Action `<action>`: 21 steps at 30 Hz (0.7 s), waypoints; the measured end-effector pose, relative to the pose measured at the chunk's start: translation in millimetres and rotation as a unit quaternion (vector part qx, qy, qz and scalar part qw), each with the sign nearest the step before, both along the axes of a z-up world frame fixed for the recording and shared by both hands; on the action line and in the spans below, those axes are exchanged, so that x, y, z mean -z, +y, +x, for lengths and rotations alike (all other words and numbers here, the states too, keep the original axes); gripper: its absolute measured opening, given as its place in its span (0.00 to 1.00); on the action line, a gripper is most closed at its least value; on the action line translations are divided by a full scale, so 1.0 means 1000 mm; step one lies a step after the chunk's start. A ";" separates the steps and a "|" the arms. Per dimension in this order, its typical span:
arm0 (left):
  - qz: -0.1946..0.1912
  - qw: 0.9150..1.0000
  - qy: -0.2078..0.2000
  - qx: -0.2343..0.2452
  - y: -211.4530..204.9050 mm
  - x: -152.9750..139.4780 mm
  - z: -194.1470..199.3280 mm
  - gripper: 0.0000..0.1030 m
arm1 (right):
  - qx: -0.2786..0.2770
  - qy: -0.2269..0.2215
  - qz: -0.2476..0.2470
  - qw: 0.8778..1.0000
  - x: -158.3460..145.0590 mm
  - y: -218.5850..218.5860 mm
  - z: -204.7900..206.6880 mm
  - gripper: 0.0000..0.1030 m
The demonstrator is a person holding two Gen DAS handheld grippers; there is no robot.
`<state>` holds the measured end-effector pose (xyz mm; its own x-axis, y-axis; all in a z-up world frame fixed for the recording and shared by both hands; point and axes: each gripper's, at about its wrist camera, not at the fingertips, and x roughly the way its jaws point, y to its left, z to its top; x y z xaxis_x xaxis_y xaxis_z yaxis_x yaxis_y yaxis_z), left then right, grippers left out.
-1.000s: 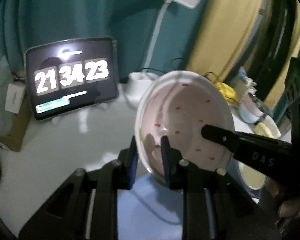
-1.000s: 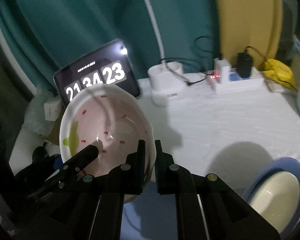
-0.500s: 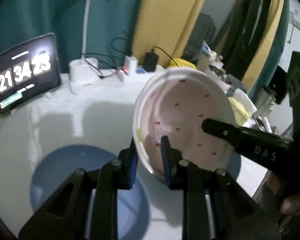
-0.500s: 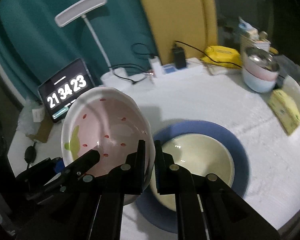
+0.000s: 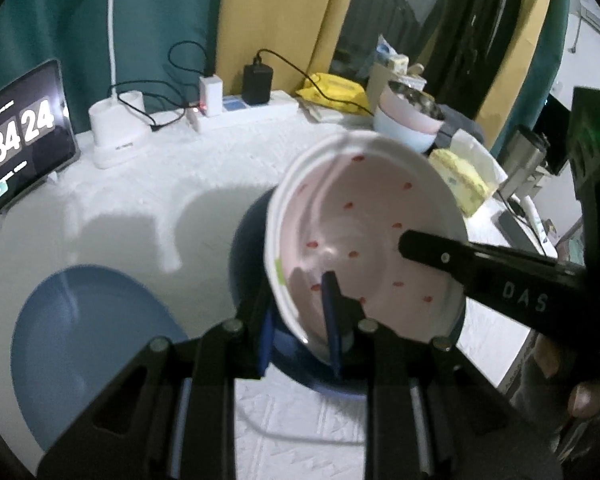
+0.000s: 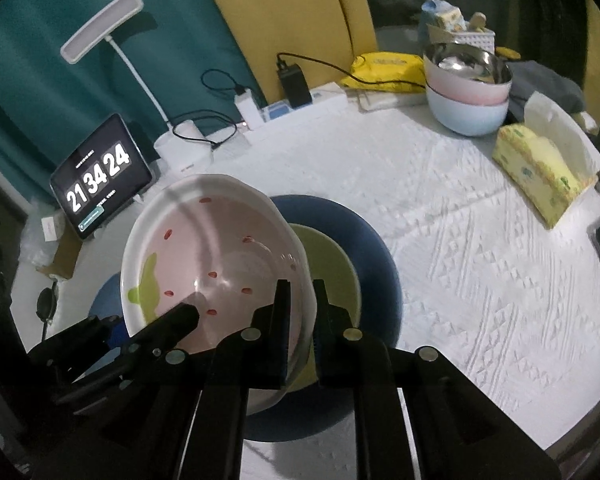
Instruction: Organize plates and bowls
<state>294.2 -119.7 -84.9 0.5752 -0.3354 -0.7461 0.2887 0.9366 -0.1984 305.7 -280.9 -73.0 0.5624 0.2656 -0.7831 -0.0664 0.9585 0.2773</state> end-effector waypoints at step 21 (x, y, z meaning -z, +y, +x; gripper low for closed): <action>0.009 1.000 -0.016 -0.016 0.014 -0.010 0.001 0.23 | -0.004 -0.030 -0.016 0.999 -0.016 -0.013 -0.004 0.48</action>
